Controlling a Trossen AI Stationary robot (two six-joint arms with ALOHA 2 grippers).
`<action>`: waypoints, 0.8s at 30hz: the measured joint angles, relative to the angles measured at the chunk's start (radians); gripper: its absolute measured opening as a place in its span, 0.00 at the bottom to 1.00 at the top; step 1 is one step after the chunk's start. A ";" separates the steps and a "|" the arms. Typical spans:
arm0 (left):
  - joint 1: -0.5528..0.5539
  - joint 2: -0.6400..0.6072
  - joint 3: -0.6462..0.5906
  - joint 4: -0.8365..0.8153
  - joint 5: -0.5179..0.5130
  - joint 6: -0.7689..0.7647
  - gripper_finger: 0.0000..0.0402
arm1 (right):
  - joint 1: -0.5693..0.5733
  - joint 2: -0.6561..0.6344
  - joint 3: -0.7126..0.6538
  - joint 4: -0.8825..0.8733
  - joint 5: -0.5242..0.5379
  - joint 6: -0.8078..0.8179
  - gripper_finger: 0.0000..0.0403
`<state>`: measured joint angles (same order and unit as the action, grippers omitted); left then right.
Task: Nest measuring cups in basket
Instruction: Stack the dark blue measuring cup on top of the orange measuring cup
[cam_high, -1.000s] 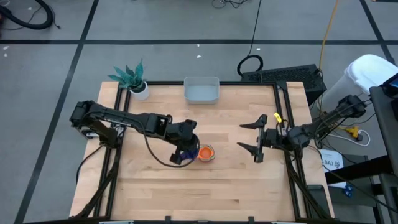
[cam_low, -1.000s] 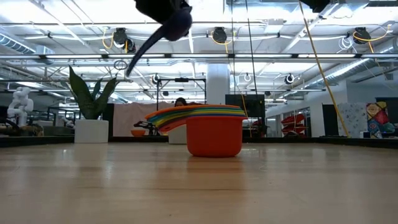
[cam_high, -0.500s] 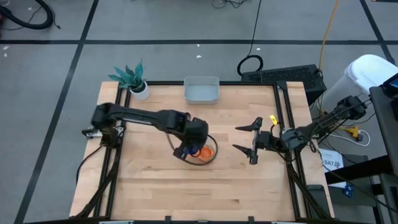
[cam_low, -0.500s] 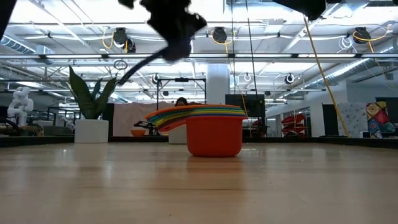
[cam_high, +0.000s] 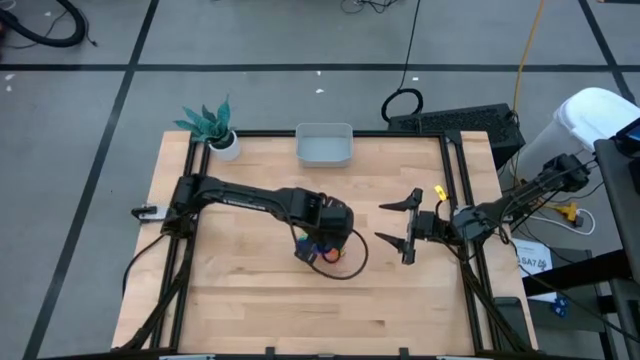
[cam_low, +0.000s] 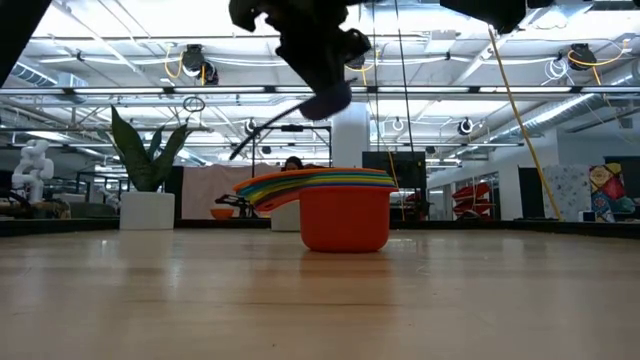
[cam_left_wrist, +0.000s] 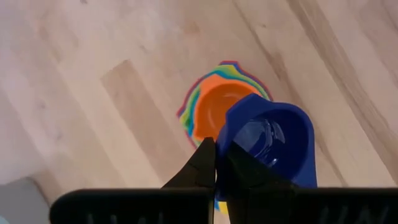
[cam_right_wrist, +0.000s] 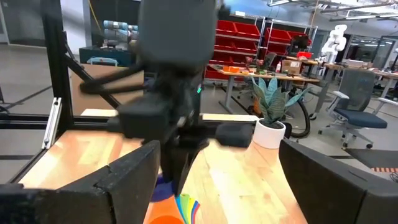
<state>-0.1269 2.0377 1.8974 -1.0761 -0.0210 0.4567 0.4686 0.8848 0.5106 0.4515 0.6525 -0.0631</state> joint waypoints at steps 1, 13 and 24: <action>-0.003 0.013 0.010 -0.007 -0.003 0.004 0.02 | 0.000 -0.001 0.000 0.001 0.000 0.000 0.80; -0.001 0.028 0.043 -0.033 -0.025 -0.008 0.02 | 0.004 -0.002 0.000 0.008 -0.001 0.018 0.80; 0.003 0.049 0.042 0.004 -0.052 -0.015 0.02 | 0.004 -0.002 0.000 0.009 -0.002 0.026 0.80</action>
<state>-0.1238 2.0867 1.9392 -1.0721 -0.0731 0.4416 0.4728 0.8833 0.5106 0.4602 0.6502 -0.0372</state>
